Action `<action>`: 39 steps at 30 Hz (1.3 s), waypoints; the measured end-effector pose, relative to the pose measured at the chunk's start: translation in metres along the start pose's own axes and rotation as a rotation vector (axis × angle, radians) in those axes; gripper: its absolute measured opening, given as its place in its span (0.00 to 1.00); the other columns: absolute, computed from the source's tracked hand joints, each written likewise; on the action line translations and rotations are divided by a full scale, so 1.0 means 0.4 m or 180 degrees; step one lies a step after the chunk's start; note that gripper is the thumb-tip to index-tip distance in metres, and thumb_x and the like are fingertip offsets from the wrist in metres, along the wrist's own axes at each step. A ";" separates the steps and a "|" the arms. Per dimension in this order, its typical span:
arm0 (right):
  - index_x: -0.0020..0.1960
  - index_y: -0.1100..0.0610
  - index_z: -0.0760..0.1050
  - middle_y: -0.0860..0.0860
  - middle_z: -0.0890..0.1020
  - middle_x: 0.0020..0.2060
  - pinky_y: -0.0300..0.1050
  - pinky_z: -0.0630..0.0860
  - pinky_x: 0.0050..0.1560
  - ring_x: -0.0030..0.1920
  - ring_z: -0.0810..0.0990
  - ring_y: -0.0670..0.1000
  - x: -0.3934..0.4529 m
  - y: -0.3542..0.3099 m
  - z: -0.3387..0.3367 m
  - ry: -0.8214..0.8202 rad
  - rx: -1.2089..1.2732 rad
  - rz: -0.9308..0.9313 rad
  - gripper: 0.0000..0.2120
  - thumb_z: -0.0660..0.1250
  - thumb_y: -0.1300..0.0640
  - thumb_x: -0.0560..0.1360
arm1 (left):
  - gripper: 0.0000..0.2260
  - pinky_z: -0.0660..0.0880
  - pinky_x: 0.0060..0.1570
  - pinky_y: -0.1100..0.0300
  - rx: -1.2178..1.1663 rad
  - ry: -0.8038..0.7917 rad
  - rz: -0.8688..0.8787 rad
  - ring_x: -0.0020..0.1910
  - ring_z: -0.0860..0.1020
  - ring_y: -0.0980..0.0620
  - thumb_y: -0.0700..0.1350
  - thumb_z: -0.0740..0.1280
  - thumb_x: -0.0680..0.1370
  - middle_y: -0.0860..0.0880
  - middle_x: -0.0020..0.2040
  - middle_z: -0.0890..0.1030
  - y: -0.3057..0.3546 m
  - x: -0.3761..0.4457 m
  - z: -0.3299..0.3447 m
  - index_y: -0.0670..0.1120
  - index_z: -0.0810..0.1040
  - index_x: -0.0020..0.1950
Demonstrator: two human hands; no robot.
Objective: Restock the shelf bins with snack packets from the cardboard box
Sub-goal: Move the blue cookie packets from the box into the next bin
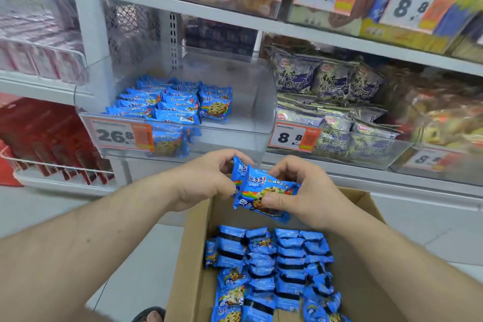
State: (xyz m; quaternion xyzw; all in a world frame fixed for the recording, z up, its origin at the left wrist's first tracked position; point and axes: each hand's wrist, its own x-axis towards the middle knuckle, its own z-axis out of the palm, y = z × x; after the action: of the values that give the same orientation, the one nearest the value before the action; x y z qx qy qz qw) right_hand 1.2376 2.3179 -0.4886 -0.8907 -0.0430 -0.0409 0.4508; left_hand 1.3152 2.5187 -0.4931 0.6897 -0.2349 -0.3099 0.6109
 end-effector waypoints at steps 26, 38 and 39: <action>0.54 0.48 0.78 0.44 0.82 0.44 0.48 0.76 0.49 0.44 0.79 0.44 0.184 -0.278 -0.003 -0.0589 -0.1822 -0.0491 0.22 0.77 0.44 0.63 | 0.30 0.77 0.56 0.61 0.0762 0.1039 0.1420 0.53 0.80 0.56 0.41 0.76 0.62 0.54 0.57 0.75 0.076 -0.052 -0.128 0.57 0.71 0.61; 0.43 0.55 0.76 0.51 0.80 0.39 0.41 0.70 0.37 0.37 0.76 0.54 0.569 -0.263 0.088 -0.0194 -0.3365 0.0496 0.16 0.78 0.50 0.63 | 0.11 0.73 0.53 0.50 0.2372 0.2546 0.1019 0.41 0.75 0.53 0.47 0.62 0.62 0.61 0.33 0.75 0.040 0.005 -0.200 0.51 0.81 0.39; 0.43 0.56 0.76 0.51 0.80 0.40 0.41 0.71 0.37 0.36 0.77 0.54 0.592 -0.229 0.107 -0.0318 -0.3511 0.0628 0.15 0.77 0.51 0.63 | 0.10 0.73 0.52 0.51 0.2300 0.2599 0.1041 0.40 0.75 0.54 0.46 0.61 0.62 0.61 0.33 0.76 0.040 0.007 -0.202 0.51 0.80 0.37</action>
State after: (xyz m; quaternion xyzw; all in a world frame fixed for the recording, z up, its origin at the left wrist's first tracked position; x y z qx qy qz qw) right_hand 1.4638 2.4158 -0.4142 -0.9951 0.0469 0.0272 -0.0826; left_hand 1.3757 2.5707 -0.4729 0.8733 -0.1746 0.1805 0.4175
